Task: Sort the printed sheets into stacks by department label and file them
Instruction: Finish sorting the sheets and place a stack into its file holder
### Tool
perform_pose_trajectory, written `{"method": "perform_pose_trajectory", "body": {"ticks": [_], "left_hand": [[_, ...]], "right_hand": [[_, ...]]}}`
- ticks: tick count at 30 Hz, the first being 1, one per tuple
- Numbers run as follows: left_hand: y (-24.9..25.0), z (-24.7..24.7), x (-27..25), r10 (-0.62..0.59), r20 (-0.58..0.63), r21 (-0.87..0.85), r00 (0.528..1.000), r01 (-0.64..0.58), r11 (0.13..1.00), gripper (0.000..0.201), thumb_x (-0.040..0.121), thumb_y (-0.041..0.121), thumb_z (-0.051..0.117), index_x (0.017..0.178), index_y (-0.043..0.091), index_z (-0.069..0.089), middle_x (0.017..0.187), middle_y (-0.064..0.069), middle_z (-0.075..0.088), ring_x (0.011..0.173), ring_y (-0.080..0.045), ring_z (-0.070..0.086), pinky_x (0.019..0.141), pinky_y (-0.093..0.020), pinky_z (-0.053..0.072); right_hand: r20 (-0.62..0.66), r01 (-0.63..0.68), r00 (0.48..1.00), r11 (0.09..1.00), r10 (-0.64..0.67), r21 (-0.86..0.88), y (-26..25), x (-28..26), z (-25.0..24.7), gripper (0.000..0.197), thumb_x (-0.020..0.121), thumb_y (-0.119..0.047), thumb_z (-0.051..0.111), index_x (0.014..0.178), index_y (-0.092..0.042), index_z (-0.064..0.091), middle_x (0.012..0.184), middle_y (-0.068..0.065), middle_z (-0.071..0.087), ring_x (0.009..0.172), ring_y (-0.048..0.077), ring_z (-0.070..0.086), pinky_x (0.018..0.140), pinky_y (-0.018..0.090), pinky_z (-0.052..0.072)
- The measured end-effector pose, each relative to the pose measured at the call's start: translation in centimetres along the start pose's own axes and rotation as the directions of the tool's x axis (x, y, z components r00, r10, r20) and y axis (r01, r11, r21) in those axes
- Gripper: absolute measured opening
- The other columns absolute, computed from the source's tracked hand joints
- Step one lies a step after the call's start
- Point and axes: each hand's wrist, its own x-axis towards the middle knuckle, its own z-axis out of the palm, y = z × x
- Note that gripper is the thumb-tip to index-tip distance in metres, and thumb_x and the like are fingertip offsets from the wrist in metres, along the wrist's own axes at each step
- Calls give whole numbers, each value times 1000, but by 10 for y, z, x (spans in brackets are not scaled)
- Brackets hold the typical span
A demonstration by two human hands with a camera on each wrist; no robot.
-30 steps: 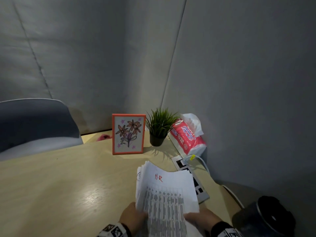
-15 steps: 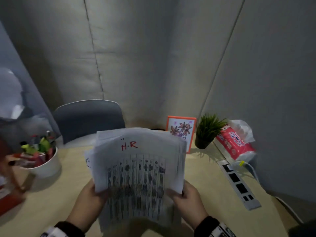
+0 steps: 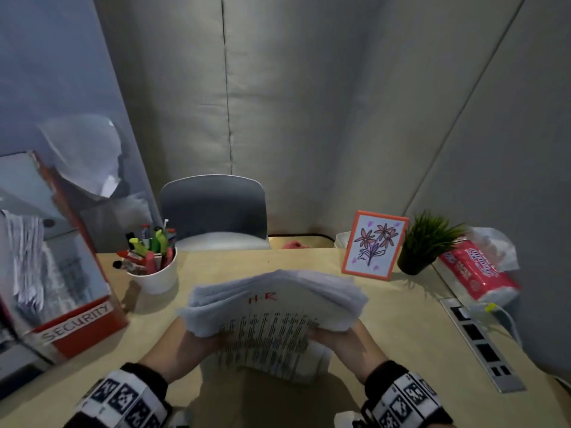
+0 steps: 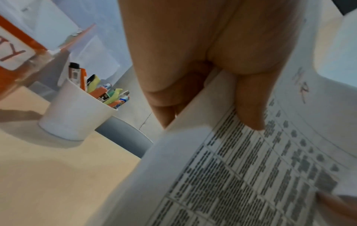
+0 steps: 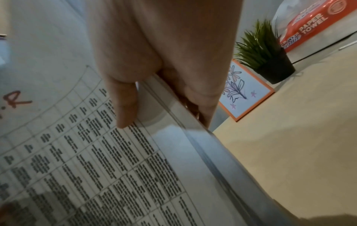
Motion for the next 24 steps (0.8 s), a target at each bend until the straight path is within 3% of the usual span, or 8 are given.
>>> {"method": "perform_pose_trajectory", "body": {"ticks": [3, 6, 10, 12, 14, 17, 21, 24], "left_hand": [[-2, 1, 3, 124, -75, -27, 989, -127, 992, 48, 73, 11, 81, 98, 42, 53, 95, 25, 63, 86, 14, 59, 77, -18, 47], [-4, 9, 8, 79, -201, -124, 976, -106, 987, 36, 74, 15, 79, 91, 39, 59, 97, 3, 67, 95, -23, 64, 87, -43, 51], [-6, 13, 8, -78, -276, -402, 958, -41, 915, 24, 77, 0, 76, 89, 20, 68, 92, -2, 69, 96, -30, 63, 87, -43, 48], [-8, 13, 6, -208, -300, -525, 931, 21, 851, 16, 78, -1, 73, 90, 9, 69, 93, -10, 70, 94, -34, 64, 89, -47, 49], [-10, 17, 5, -329, -254, -674, 910, 77, 735, 15, 79, -3, 71, 90, 7, 66, 98, -15, 69, 94, -37, 64, 92, -52, 48], [-13, 31, -2, -400, -90, -795, 912, 176, 580, 26, 79, 0, 71, 105, 6, 66, 105, -15, 70, 95, -40, 65, 90, -56, 48], [-17, 41, -19, -353, 32, -796, 935, 237, 557, 45, 63, 15, 82, 106, 12, 70, 105, -13, 72, 94, -39, 68, 91, -56, 49], [-6, 21, -34, -260, 136, -794, 956, 262, 548, 37, 82, 2, 60, 119, 7, 60, 106, -17, 71, 92, -37, 70, 87, -52, 51]], "right_hand": [[-29, -21, 999, 1000, 21, 17, 3, 8, 5, 26, 80, -4, 71, 104, -13, 64, 105, 6, 69, 96, 16, 64, 68, 14, 52], [-140, -45, 989, 997, 36, -65, 5, 14, 9, 17, 80, -17, 73, 92, -21, 62, 92, -2, 68, 86, 12, 63, 67, 16, 48], [-240, -84, 969, 988, 50, -132, 10, 13, -2, 63, 71, -33, 80, 123, -23, 47, 119, -6, 54, 112, 16, 54, 94, 31, 47], [-235, -158, 962, 986, 140, -59, 18, 6, -12, 73, 71, -29, 82, 131, -21, 40, 119, -7, 53, 110, 14, 55, 90, 26, 47], [-35, -251, 966, 965, 255, 78, 29, -1, -13, 65, 70, -28, 83, 124, -6, 53, 111, -1, 68, 100, 15, 66, 80, 21, 51], [178, -405, 913, 873, 368, 272, 50, 1, -7, 70, 66, -26, 85, 126, -4, 56, 123, 17, 63, 115, 34, 59, 104, 46, 42], [226, -392, 917, 850, 329, 352, 51, 3, -7, 72, 64, -14, 87, 128, -3, 55, 126, 21, 60, 117, 40, 56, 105, 54, 38], [203, -331, 938, 896, 279, 296, 43, -2, -20, 55, 76, -9, 75, 127, -2, 54, 122, 24, 61, 111, 42, 59, 98, 54, 44]]}}
